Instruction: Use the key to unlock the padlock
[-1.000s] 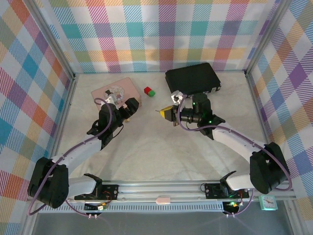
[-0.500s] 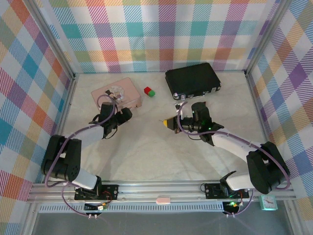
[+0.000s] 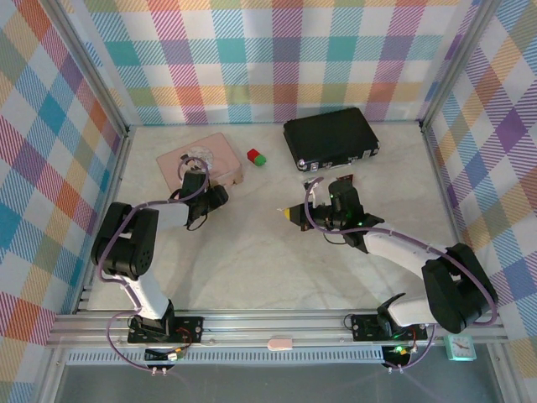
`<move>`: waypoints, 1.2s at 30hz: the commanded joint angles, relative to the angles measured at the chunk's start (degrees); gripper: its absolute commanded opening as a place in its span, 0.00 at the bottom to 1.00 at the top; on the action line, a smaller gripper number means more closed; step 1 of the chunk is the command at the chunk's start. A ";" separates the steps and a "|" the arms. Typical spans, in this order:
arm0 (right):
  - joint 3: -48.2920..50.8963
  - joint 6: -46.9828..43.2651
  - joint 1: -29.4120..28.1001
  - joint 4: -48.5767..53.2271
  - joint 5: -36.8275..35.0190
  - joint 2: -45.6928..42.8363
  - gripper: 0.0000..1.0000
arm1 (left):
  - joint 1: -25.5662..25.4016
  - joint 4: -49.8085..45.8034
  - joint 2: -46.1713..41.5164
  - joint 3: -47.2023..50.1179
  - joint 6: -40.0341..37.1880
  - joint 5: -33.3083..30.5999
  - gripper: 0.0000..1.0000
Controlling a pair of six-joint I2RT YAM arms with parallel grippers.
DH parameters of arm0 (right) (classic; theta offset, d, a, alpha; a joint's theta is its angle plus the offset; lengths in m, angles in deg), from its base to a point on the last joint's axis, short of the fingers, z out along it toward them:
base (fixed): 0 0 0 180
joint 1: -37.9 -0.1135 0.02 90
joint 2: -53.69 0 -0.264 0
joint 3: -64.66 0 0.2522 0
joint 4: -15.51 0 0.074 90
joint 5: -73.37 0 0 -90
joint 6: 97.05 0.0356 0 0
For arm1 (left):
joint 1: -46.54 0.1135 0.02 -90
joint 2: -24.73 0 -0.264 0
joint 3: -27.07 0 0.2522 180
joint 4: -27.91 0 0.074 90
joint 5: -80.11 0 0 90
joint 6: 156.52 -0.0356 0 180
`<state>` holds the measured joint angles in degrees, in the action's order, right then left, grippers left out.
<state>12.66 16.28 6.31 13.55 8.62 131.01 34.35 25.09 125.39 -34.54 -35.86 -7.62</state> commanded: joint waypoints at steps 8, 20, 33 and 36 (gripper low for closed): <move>-0.53 -0.37 -0.31 -0.14 -1.04 -1.90 0.00 | -1.91 4.68 4.36 0.84 -1.87 -1.33 0.49; -0.72 -0.31 -0.31 -0.28 -1.33 -1.16 0.00 | -2.40 6.68 4.41 2.77 -2.24 -0.50 0.31; -1.02 0.71 -0.31 -2.21 -1.22 -0.59 0.00 | -2.40 7.61 0.54 3.44 1.55 2.99 0.00; -1.15 2.33 -0.32 -2.58 -1.82 0.31 0.00 | -2.40 8.92 -1.73 4.57 4.86 5.11 0.00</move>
<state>12.66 16.80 6.31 13.11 7.33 130.44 32.34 33.50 126.77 -31.70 -34.51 -5.39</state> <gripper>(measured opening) 0.046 0.150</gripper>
